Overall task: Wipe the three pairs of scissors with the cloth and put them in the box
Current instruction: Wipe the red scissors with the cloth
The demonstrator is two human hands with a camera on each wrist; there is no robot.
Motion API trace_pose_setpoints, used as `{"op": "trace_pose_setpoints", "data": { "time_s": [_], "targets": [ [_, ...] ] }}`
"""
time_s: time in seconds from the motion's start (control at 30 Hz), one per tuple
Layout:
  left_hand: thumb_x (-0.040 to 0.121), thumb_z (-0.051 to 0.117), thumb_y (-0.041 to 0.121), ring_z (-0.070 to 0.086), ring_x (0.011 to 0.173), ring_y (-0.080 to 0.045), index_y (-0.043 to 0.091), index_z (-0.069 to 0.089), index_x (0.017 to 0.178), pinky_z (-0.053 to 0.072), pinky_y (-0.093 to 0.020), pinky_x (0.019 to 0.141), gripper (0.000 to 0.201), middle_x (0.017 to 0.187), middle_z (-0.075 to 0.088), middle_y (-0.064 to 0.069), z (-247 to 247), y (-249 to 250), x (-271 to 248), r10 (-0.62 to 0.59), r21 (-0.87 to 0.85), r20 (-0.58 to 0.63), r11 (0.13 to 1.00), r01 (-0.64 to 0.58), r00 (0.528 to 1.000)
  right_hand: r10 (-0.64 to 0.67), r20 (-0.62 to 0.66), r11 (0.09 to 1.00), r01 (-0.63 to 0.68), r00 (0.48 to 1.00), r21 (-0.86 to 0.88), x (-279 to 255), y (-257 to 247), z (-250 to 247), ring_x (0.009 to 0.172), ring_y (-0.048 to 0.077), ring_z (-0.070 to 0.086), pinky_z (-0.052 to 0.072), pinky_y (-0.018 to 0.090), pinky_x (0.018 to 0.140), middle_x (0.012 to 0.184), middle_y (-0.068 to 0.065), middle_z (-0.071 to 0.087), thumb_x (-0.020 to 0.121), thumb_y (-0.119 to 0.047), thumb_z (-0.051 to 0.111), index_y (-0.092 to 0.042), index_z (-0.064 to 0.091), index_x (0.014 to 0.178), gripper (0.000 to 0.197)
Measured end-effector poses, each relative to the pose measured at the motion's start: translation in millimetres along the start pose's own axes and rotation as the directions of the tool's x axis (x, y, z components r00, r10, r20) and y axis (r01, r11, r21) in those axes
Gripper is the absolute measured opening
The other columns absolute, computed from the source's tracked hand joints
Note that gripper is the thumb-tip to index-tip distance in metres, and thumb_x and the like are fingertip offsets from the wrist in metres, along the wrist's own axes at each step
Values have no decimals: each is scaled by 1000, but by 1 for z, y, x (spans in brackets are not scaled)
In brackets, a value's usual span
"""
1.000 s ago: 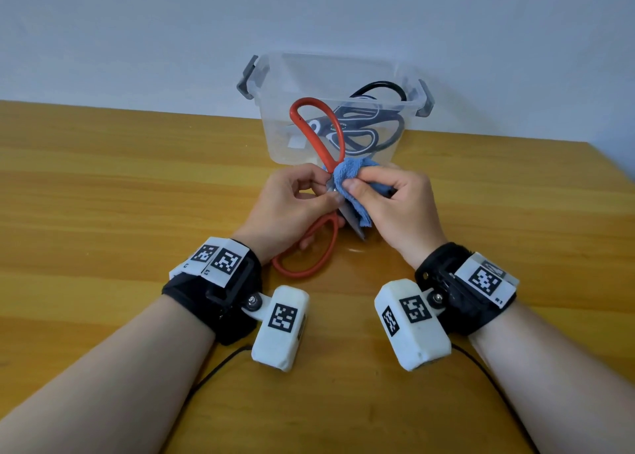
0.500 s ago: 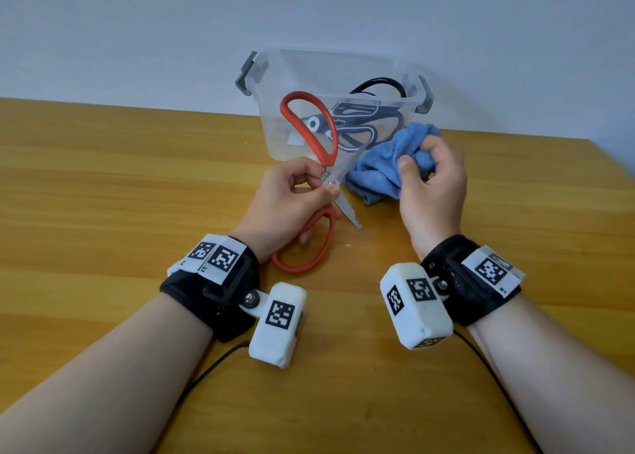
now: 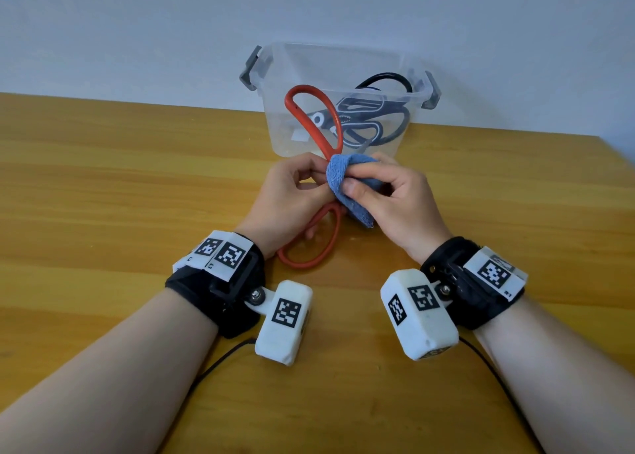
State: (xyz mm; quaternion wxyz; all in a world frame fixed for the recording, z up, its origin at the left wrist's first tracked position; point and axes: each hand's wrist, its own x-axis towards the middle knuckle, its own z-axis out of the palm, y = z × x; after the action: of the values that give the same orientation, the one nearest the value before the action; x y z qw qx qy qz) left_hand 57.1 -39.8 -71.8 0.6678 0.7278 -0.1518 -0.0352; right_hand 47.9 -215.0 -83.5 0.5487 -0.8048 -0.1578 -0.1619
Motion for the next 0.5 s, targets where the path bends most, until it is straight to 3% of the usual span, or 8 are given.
{"op": "trace_pose_setpoints", "data": {
  "time_s": [0.13, 0.27, 0.4, 0.5],
  "targets": [
    [98, 68, 8, 46, 30, -20, -5, 62, 102, 35, -22, 32, 14, 79, 73, -22, -1, 0, -1, -20, 36, 54, 999, 18, 998, 80, -50, 992, -75, 996, 97, 1, -3, -2, 94, 7, 73, 56, 20, 79, 98, -7, 77, 90, -10, 75, -22, 78, 102, 17],
    [98, 66, 5, 46, 29, -20, -3, 61, 99, 35, -21, 31, 10, 77, 72, -23, 0, 0, -1, -40, 41, 65, 998, 38, 997, 73, -106, 994, -63, 992, 94, 0, -6, -1, 89, 6, 74, 57, 22, 76, 93, -12, 77, 90, -8, 74, -25, 77, 98, 19],
    [96, 70, 6, 55, 42, -32, 6, 59, 92, 35, -22, 31, 11, 72, 72, -12, 1, 0, -2, -51, 45, 60, 998, 49, 997, 76, -228, 992, -51, 971, 112, 2, -4, -2, 90, 5, 73, 58, 23, 78, 89, -19, 76, 91, -11, 74, -33, 76, 96, 23],
    [96, 70, 7, 50, 31, -21, 11, 56, 88, 34, -21, 31, 16, 73, 72, -18, 2, 1, -3, -63, 66, 66, 996, 59, 996, 109, -344, 991, -75, 933, 108, 5, 0, -7, 91, 1, 72, 57, 20, 80, 88, -21, 74, 91, -12, 73, -35, 74, 94, 23]
  ]
}}
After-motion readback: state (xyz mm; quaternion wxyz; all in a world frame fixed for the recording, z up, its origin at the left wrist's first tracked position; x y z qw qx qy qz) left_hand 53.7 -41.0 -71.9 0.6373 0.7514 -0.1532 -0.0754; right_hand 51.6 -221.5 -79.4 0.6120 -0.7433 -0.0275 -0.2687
